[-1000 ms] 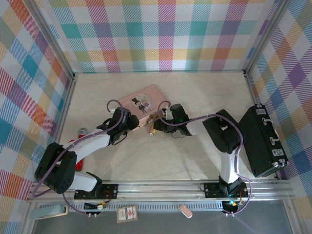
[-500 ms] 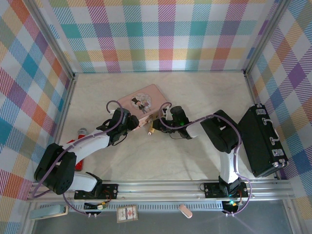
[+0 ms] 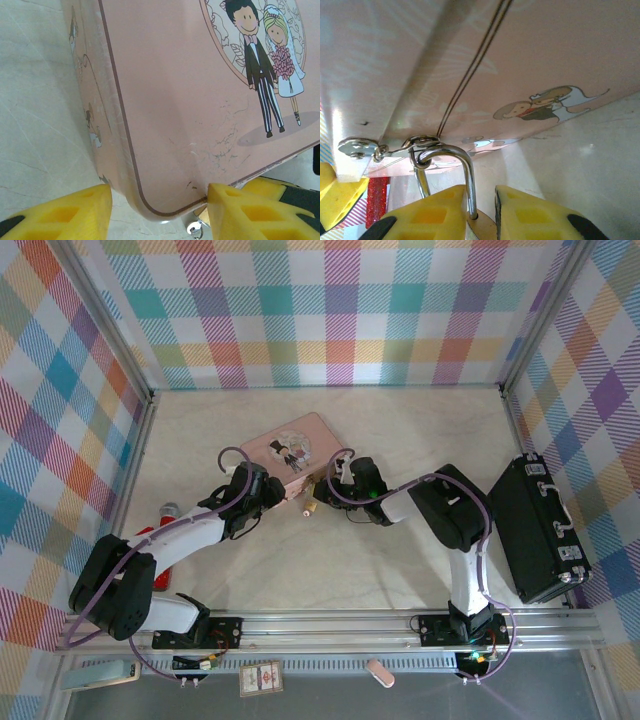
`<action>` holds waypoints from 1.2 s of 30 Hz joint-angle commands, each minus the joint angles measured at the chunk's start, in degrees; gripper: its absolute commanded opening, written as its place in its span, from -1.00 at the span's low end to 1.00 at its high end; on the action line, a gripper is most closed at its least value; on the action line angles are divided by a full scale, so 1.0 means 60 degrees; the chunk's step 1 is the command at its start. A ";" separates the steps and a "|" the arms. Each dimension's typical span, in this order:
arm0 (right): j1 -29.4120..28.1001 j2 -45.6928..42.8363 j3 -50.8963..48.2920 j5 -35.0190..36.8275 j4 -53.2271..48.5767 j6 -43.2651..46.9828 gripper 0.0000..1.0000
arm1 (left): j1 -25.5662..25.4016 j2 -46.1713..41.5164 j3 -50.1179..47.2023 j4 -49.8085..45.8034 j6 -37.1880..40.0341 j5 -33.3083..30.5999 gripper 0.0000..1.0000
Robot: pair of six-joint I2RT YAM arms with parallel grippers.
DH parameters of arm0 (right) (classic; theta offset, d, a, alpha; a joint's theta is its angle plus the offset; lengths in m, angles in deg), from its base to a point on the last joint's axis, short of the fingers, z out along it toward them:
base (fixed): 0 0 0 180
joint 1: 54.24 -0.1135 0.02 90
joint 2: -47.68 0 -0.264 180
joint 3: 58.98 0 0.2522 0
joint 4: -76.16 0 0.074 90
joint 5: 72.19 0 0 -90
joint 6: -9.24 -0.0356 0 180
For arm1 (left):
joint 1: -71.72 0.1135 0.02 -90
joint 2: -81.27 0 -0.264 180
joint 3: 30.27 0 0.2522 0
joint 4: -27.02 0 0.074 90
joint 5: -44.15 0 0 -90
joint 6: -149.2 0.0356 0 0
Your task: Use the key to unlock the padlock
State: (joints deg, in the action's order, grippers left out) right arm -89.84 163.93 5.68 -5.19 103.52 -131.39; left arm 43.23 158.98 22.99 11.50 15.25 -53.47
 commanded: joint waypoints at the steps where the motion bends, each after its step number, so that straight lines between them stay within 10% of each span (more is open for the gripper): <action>1: -0.0084 0.0326 0.0417 -0.0465 0.0435 -0.0101 -0.55 | -0.0144 0.0000 -0.0302 -0.0853 0.0044 -0.0041 0.04; 36: -0.0190 0.0953 0.0897 0.1078 0.1512 -0.1460 -0.60 | -0.0290 -0.0221 -0.0520 -0.0586 -0.0300 -0.0016 0.02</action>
State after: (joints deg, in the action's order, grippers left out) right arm -90.65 168.34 11.36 -0.73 104.81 -137.84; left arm 42.20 158.22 20.44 8.48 13.79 -53.01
